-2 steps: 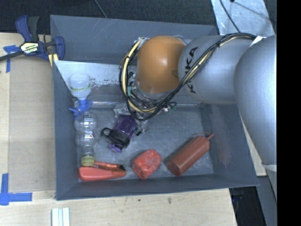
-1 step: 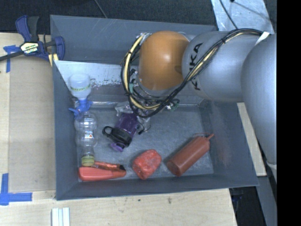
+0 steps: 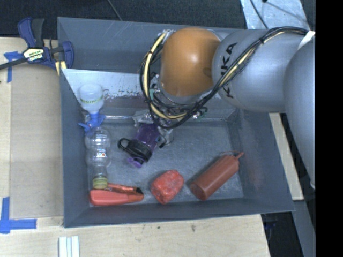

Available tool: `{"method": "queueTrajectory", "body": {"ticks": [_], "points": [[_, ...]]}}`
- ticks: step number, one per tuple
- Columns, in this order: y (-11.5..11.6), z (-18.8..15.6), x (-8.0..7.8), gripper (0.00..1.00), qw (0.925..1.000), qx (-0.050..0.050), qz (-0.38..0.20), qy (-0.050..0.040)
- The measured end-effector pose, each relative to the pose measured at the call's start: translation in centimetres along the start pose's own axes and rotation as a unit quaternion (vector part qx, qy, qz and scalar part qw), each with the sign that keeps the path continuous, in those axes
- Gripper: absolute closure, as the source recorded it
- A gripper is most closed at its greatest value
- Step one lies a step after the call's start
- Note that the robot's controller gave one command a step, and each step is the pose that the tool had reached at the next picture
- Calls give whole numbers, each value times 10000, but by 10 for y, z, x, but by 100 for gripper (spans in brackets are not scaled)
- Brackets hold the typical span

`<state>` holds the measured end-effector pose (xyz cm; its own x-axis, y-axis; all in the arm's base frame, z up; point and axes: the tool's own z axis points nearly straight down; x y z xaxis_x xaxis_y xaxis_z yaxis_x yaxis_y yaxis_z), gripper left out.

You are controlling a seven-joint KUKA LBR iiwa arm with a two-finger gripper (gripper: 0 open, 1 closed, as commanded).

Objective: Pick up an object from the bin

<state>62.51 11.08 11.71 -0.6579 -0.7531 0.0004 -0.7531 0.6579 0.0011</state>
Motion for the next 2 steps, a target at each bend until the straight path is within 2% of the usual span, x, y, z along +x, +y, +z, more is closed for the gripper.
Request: {"method": "queueTrajectory", "body": {"ticks": [1, 2], "points": [[-1, -12, -1, 100, 10000, 28, 3, -35], [0, -18, 0, 100, 10000, 25, 3, -31]]}}
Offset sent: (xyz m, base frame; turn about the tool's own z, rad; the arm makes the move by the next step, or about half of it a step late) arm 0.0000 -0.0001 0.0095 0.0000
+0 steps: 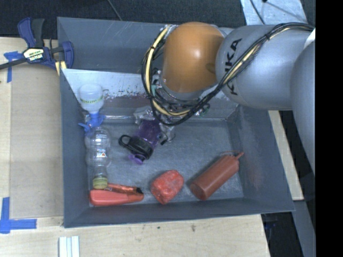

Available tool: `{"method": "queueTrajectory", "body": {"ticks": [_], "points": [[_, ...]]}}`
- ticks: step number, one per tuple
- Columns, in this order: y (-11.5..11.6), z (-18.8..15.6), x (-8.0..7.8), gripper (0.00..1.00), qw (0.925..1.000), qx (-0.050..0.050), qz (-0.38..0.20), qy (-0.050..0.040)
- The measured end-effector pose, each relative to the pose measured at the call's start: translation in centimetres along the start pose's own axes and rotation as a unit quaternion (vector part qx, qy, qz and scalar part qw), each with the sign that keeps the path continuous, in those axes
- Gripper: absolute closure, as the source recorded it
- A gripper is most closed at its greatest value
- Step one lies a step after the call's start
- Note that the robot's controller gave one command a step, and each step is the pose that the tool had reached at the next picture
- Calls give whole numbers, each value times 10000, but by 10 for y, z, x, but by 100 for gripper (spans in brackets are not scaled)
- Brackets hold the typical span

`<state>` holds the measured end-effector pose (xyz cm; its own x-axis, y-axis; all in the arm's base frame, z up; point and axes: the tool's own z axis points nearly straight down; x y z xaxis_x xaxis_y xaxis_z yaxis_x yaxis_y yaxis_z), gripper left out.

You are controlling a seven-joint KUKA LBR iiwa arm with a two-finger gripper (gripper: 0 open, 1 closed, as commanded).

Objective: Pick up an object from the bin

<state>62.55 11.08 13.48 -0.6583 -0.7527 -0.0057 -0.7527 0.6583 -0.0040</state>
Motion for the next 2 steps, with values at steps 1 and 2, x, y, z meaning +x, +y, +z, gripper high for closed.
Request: {"method": "queueTrajectory", "body": {"ticks": [1, 2], "points": [[1, -9, 1, 100, 10000, -28, 4, 33], [0, -24, 0, 100, 10000, -20, 6, 24]]}}
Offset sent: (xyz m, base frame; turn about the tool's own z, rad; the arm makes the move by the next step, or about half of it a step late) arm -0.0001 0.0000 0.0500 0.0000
